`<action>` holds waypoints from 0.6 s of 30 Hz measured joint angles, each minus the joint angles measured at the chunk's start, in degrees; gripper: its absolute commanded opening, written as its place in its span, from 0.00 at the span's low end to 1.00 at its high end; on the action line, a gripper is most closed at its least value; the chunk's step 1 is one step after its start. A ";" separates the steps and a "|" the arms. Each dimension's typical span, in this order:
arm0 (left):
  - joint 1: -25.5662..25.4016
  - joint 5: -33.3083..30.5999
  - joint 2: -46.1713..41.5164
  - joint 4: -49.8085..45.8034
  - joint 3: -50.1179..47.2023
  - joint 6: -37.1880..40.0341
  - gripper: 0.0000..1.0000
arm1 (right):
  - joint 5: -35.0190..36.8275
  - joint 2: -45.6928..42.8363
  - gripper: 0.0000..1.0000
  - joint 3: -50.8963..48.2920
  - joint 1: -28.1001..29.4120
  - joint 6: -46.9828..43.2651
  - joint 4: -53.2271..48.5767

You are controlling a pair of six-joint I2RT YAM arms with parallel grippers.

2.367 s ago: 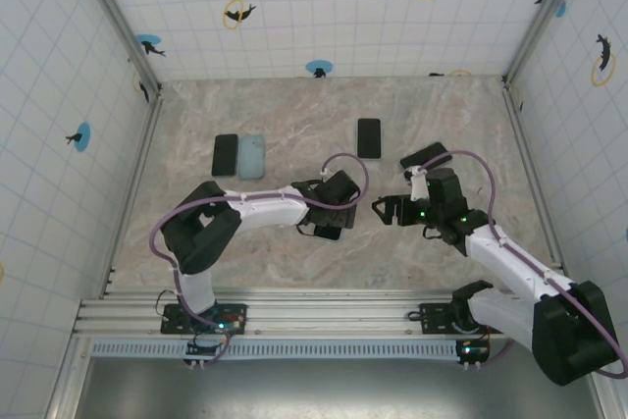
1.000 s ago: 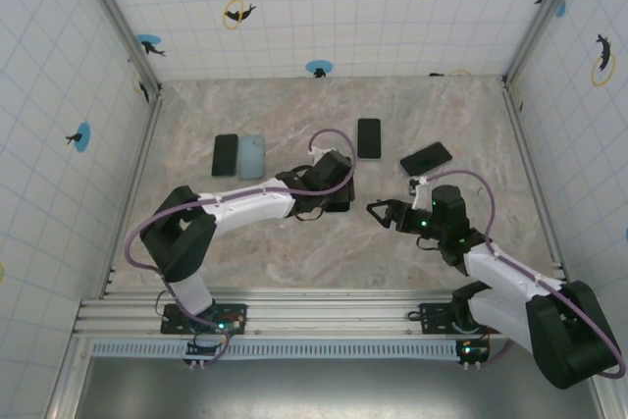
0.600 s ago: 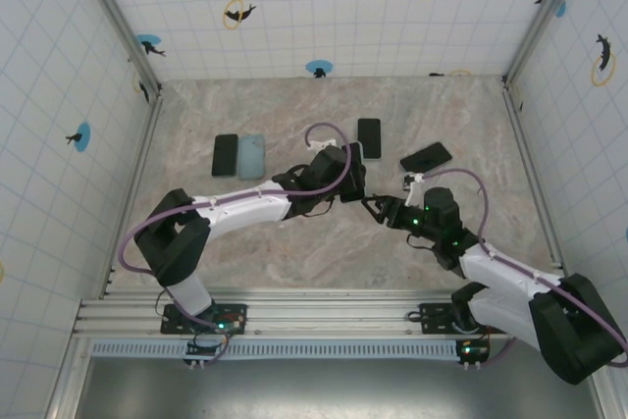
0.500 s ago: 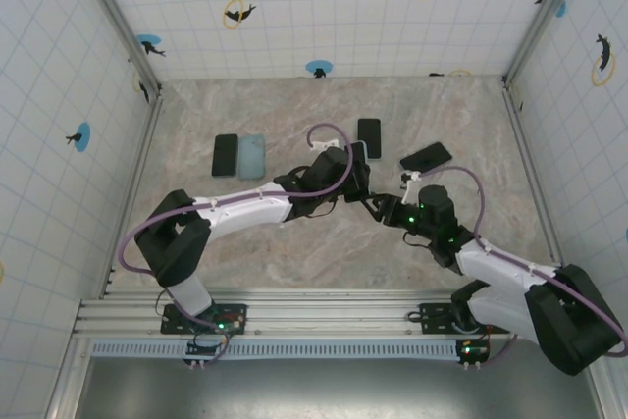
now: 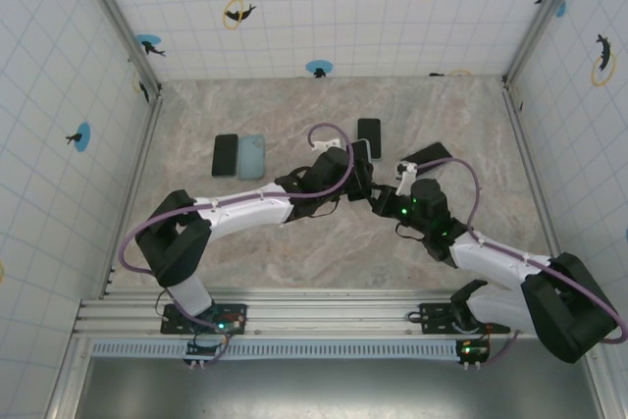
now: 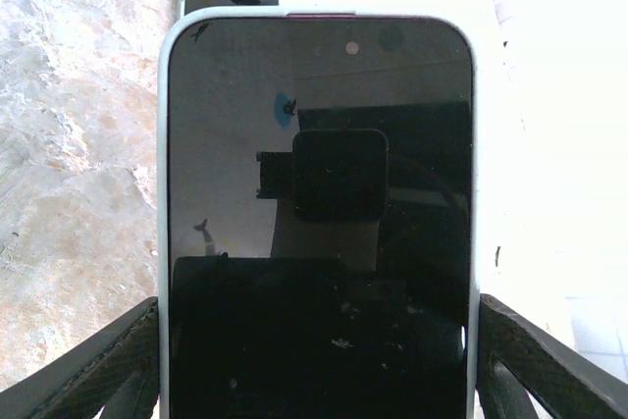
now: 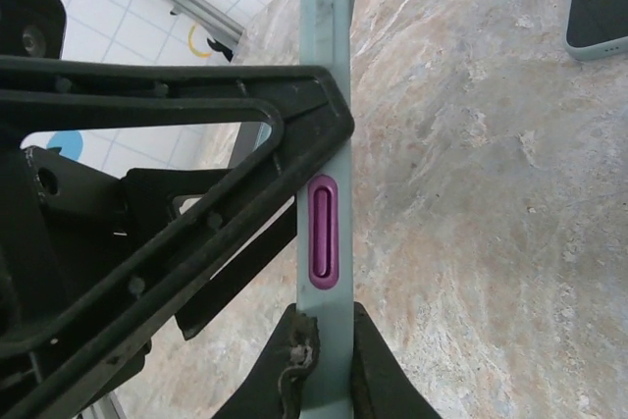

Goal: Take the phone out of the phone case

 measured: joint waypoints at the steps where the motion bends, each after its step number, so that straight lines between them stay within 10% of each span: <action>1: 0.00 0.00 0.00 0.00 0.00 0.00 0.81 | 0.13 0.00 0.02 0.00 0.02 0.04 0.00; 18: 11.96 15.08 -6.93 11.82 -9.42 -0.90 0.81 | -11.10 0.11 0.00 0.07 -7.98 7.78 3.10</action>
